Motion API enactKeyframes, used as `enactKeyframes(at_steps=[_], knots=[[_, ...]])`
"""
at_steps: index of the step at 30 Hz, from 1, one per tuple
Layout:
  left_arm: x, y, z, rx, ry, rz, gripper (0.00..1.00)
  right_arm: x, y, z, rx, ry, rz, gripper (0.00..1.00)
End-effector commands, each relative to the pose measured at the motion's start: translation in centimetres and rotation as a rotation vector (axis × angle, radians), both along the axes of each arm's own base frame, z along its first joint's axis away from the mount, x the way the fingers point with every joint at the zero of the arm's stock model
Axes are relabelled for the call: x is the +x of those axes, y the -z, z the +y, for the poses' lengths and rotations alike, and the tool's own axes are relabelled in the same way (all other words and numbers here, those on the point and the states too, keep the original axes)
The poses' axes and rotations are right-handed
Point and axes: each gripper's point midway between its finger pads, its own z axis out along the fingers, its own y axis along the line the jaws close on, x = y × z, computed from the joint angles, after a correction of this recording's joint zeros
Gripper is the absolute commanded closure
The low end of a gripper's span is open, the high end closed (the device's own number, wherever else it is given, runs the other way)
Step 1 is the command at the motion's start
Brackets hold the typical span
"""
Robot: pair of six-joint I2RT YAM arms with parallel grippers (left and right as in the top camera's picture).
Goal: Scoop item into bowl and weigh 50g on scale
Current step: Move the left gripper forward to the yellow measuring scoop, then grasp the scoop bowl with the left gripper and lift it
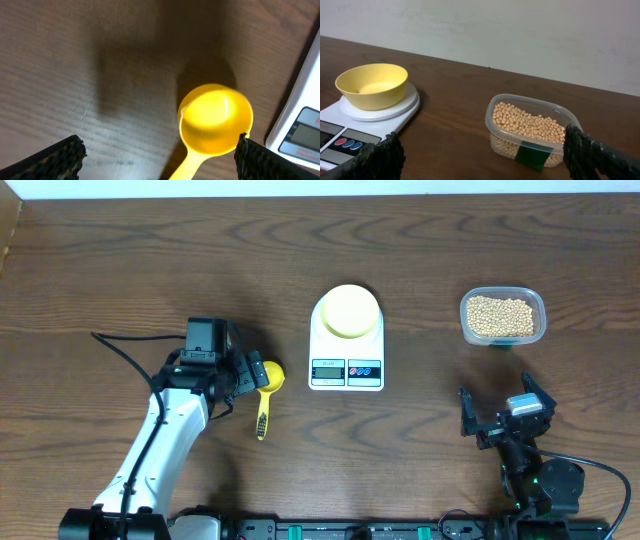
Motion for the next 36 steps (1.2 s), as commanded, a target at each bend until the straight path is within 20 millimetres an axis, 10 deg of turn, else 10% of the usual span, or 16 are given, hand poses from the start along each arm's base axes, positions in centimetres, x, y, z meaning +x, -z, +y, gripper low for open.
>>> enactKeyframes(at_steps=[1, 22, 26, 33, 36], knots=[[0.1, 0.4, 0.3, 0.016, -0.01, -0.008, 0.02, 0.0, 0.2, 0.1, -0.007, 0.0, 0.003, 0.01], [2.8, 6.9, -1.9, 0.083, 0.179, 0.036, 0.27, 0.0, 0.2, 0.1, -0.007, 0.0, 0.003, 0.01], [2.9, 8.1, -1.9, 0.084, 0.18, 0.056, 0.4, 0.0, 0.2, 0.1, -0.007, 0.0, 0.003, 0.01], [3.2, 8.0, -1.9, 0.062, 0.122, 0.047, 0.92, 0.0, 0.2, 0.1, -0.007, 0.0, 0.003, 0.01], [3.1, 8.0, -1.9, 0.025, 0.019, 0.057, 0.93, 0.0, 0.2, 0.1, -0.007, 0.0, 0.003, 0.01]])
